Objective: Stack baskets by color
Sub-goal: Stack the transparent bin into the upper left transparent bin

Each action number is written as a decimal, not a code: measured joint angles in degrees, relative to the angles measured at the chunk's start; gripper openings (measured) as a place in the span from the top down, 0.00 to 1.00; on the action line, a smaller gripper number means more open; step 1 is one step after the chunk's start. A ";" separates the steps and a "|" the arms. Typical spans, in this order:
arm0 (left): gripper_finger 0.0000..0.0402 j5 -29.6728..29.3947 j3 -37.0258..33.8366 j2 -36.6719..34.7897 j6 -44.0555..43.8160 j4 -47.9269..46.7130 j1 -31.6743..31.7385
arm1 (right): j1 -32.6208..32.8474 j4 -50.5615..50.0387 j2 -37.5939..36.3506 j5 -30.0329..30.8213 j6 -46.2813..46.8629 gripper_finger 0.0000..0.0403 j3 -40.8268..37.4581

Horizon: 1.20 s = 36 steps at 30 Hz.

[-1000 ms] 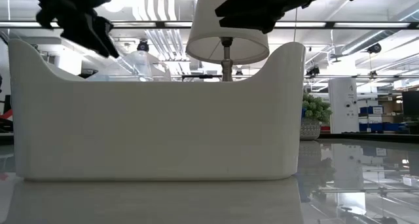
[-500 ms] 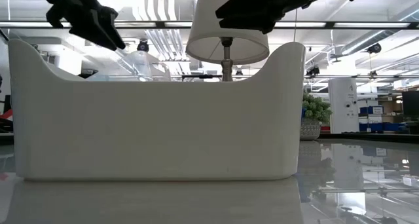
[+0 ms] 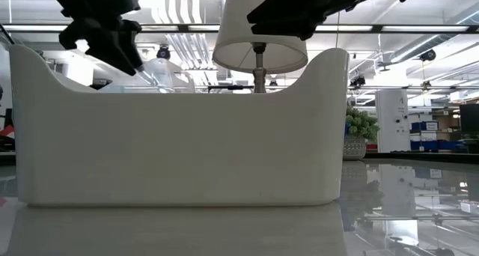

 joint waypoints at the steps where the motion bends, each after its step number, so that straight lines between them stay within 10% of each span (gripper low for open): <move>1: 0.62 -0.02 0.00 0.11 0.08 0.04 0.00 | 0.00 -0.13 0.00 -0.69 0.06 0.42 0.00; 12: 0.98 -0.09 2.03 -0.98 4.62 -1.23 0.00 | 0.00 -0.40 0.01 -1.18 0.11 0.42 0.00; 36: 1.00 -2.14 8.44 10.02 18.17 -17.83 0.02 | -0.01 -1.04 0.02 -1.15 1.72 0.42 0.00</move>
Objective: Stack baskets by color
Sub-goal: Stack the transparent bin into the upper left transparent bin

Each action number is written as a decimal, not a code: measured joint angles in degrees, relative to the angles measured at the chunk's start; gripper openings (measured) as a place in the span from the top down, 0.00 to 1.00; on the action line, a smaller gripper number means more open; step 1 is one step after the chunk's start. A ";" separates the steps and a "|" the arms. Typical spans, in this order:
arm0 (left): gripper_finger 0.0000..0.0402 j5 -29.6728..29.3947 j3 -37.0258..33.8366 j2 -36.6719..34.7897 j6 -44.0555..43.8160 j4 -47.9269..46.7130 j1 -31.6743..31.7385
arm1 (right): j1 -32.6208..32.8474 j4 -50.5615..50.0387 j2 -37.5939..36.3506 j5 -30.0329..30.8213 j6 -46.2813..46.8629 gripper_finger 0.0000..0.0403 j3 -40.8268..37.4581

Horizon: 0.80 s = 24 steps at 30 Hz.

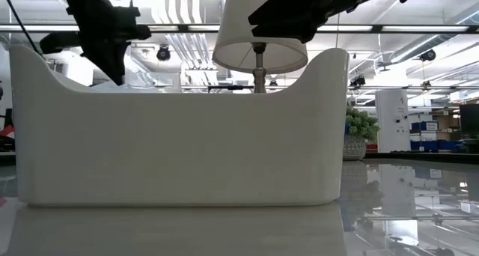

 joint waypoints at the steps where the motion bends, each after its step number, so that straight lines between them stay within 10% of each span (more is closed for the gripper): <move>1: 1.00 0.02 0.00 0.35 0.04 -0.02 0.00 | -0.01 0.00 0.00 0.00 0.21 0.42 -0.02; 24: 1.00 0.04 -0.31 -0.07 -0.78 -0.61 0.00 | -0.01 0.00 0.00 0.02 0.38 0.42 -0.02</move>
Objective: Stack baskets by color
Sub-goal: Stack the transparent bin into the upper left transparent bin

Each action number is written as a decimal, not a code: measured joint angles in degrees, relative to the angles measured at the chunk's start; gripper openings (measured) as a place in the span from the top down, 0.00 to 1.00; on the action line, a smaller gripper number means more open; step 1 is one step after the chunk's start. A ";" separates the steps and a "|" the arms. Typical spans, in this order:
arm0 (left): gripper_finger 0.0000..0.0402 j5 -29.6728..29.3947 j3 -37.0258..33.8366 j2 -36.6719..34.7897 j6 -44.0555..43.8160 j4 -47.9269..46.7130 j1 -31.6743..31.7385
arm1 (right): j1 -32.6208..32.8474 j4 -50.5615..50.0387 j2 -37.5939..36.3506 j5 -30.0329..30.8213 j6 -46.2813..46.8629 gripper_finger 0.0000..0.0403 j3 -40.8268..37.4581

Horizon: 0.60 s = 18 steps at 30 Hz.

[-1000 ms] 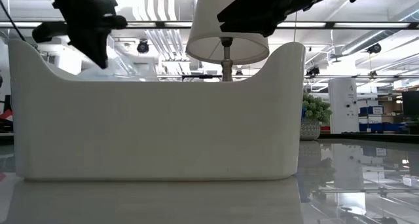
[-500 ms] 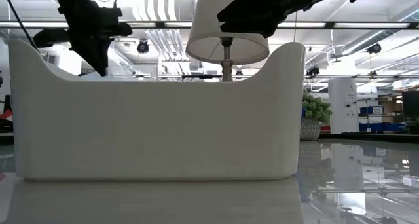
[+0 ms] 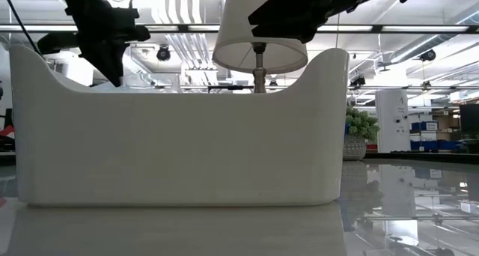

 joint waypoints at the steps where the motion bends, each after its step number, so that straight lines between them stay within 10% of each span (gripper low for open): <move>1: 1.00 0.00 0.00 -0.01 -0.03 -0.01 0.00 | 0.00 -0.01 0.00 0.00 0.01 0.42 0.00; 18: 0.89 -0.15 0.02 0.06 -2.33 -1.78 0.00 | 0.00 -0.18 0.00 -0.01 -0.13 0.42 0.00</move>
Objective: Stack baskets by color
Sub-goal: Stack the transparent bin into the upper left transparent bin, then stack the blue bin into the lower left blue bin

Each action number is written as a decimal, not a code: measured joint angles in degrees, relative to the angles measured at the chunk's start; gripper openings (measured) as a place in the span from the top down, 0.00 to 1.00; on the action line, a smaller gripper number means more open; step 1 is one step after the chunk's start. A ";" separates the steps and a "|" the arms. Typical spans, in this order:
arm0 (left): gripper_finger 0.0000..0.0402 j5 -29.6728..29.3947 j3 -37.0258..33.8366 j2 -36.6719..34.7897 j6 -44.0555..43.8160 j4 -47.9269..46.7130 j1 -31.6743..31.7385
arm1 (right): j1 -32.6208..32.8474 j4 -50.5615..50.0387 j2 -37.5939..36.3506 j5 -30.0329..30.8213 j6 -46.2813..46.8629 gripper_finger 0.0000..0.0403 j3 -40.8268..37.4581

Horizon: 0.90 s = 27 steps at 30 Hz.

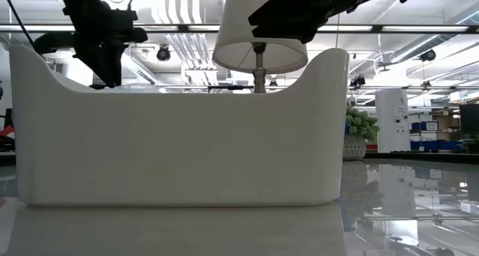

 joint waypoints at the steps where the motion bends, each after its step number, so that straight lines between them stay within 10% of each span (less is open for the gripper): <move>1: 0.87 0.00 0.10 0.00 -0.45 -0.06 0.00 | 0.00 0.00 0.00 0.01 0.01 0.42 0.00; 16: 0.80 2.62 -1.86 -4.65 -18.46 13.26 -3.07 | 0.00 0.02 0.00 0.01 0.12 0.42 0.00; 27: 0.96 -1.64 -14.23 -9.03 -17.09 45.71 -11.28 | 0.00 -0.22 0.00 0.02 1.60 0.42 -0.10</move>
